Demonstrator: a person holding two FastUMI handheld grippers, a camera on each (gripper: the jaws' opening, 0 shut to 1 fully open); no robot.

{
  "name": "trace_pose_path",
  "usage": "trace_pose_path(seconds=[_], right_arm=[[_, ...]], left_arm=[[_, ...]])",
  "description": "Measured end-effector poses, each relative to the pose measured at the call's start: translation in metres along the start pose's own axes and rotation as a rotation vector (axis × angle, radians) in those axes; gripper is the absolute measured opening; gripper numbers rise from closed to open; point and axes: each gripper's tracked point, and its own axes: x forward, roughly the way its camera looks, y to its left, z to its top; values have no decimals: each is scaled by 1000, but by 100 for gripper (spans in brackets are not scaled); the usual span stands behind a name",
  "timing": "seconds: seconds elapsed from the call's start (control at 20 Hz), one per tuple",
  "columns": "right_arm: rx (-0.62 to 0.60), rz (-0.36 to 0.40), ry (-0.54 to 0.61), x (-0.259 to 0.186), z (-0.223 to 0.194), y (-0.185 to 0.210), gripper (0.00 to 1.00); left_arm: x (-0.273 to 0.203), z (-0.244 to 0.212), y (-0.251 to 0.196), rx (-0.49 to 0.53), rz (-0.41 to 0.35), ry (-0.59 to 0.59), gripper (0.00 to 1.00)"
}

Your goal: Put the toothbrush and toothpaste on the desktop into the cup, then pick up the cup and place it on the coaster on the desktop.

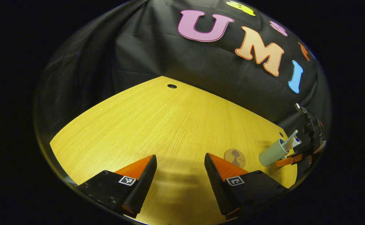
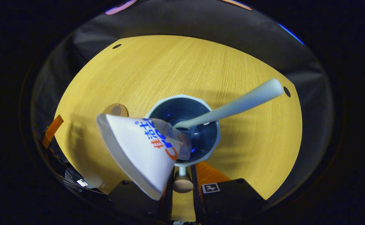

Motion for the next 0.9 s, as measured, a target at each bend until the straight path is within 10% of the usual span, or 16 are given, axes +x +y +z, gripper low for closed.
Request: trace_pose_path(seconds=[0.9], right_arm=[[-171, 111, -41, 1, 10, -2, 24]], left_arm=[[-1, 0, -4, -10, -25, 13, 89]])
